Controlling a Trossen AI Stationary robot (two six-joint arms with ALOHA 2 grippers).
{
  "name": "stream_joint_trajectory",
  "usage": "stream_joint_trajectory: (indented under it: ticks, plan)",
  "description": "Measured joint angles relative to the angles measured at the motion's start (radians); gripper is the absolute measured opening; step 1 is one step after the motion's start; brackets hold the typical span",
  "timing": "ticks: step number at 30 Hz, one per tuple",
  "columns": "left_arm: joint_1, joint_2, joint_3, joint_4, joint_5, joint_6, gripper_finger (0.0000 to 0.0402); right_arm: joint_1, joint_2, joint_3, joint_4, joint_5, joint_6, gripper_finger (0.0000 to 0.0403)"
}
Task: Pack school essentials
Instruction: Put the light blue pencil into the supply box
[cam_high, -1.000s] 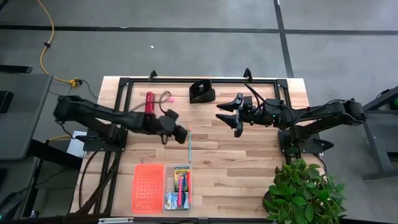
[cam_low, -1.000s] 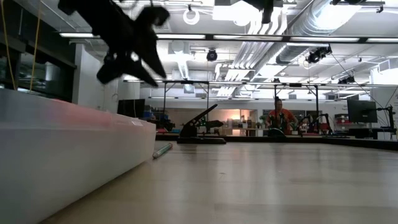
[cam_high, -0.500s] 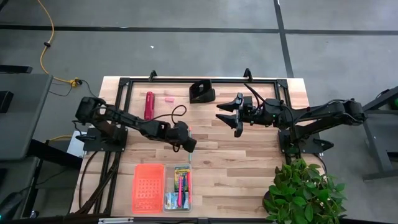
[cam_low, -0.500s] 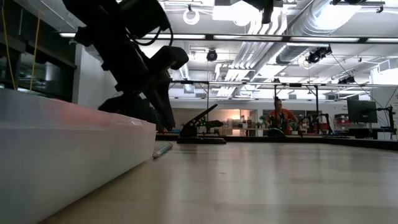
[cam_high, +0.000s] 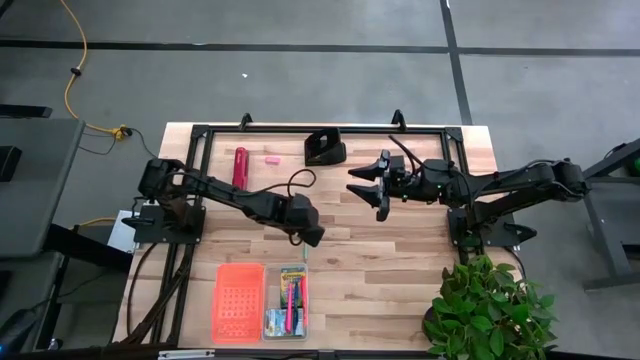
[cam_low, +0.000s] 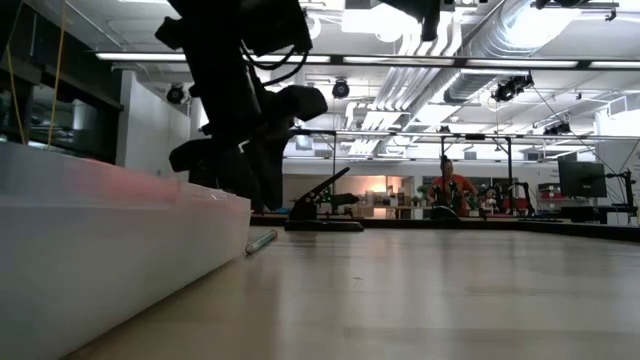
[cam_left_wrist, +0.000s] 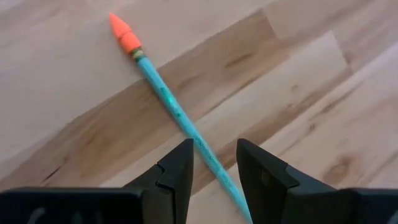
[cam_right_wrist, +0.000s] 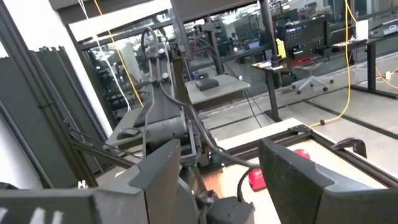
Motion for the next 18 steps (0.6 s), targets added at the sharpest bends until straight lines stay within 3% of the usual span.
stream_joint_trajectory:
  ticks: [8,18]
  plan:
    - [0.028,0.003,0.002,-0.063,-0.043,-0.088,0.0113,0.0,0.0,0.0,-0.005,0.0,0.0,0.021]
    - [0.045,0.003,0.002,-0.01,-0.052,-0.106,0.0113,0.0,0.0,0.0,-0.004,0.022,-0.01,0.021]
